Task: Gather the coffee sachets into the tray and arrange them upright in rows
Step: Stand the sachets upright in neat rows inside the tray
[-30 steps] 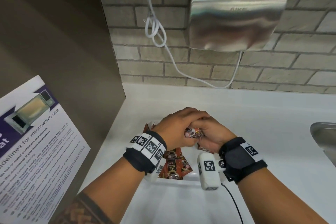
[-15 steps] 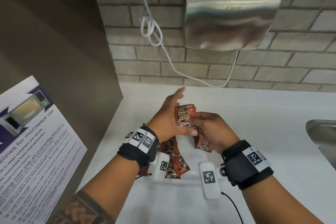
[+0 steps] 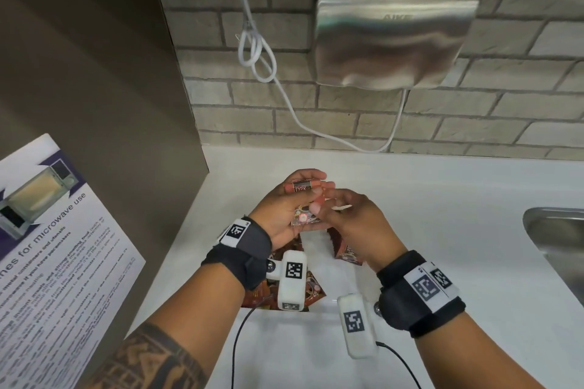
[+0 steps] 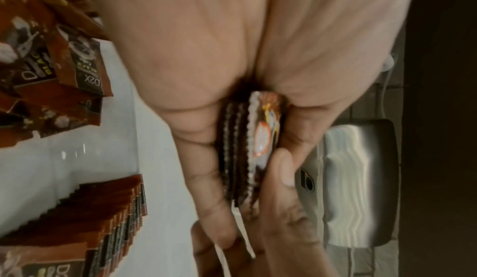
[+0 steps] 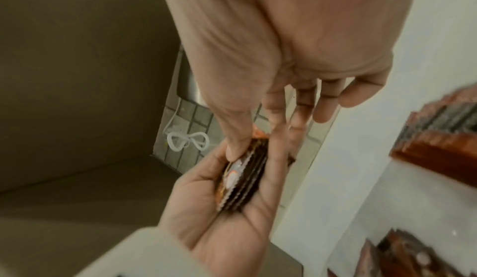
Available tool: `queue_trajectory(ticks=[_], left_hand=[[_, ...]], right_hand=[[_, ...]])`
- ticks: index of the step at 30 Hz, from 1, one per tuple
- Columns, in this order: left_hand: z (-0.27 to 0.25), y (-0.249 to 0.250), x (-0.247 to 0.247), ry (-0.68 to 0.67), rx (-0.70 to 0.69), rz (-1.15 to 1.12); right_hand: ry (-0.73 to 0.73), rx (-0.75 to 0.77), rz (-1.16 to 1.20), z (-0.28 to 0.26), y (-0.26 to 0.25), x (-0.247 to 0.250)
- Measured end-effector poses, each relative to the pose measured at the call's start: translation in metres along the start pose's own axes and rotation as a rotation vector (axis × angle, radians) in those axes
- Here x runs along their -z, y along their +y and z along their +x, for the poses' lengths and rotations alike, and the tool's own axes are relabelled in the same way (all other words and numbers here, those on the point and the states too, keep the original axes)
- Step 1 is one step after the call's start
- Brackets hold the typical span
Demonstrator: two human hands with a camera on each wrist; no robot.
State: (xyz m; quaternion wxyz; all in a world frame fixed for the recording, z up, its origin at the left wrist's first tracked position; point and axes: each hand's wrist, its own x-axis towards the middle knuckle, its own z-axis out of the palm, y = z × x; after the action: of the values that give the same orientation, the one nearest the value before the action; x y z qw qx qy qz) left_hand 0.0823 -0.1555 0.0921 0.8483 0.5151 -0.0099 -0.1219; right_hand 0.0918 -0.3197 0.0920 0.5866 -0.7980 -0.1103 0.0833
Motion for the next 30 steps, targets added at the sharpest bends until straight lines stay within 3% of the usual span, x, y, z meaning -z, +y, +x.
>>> queue_trajectory(ticks=[4,10,17,27,30], left_hand=[[-0.004,-0.004,0.006,0.023,-0.020,0.168],[-0.004,-0.013,0.005,-0.001,0.013,0.234],[-0.009,-0.014,0.011,-0.151,0.068,0.308],[0.002,-0.026,0.005,-0.059,0.027,0.457],[0.004,-0.029,0.008,0.011,0.009,0.620]], right_hand=[[0.135,0.033,-0.027,0.005,-0.003,0.011],[-0.094,0.075,-0.025,0.012,-0.013,0.019],[-0.098,0.096,-0.019,0.019,-0.016,0.028],[-0.086,0.162,-0.168,0.025,-0.014,0.038],[-0.049,0.169,-0.267,0.023,-0.012,0.043]])
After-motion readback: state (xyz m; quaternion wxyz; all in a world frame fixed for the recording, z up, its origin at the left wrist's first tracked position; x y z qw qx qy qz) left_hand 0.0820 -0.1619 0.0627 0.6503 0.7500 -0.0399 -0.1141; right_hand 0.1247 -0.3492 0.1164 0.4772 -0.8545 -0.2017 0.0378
